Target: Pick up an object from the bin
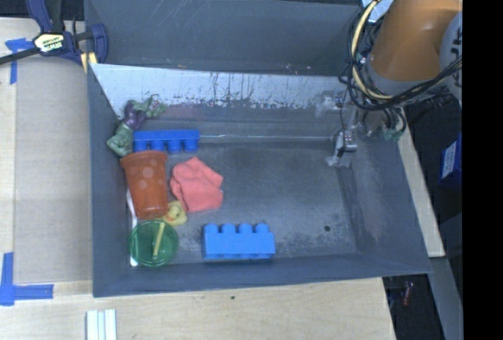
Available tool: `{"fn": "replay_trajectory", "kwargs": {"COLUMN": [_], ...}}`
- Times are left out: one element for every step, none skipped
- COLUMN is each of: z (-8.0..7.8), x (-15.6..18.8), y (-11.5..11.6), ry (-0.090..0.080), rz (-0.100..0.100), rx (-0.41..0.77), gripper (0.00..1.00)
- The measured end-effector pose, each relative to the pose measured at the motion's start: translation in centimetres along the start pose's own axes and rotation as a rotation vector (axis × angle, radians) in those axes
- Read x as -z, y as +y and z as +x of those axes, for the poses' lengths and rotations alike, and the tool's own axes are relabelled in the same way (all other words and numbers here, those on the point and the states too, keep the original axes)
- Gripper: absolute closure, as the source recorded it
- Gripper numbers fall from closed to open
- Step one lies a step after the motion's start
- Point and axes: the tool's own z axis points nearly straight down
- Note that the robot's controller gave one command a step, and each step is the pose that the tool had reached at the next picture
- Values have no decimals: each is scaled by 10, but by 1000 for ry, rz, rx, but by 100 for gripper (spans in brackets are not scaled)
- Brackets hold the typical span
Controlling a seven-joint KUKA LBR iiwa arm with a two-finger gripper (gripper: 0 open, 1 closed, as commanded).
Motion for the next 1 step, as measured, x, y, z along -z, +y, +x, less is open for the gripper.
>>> {"fn": "replay_trajectory", "kwargs": {"z": [-2], "x": [4], "y": [0], "ry": [-8], "rz": [1], "rx": [2], "gripper": [0]}}
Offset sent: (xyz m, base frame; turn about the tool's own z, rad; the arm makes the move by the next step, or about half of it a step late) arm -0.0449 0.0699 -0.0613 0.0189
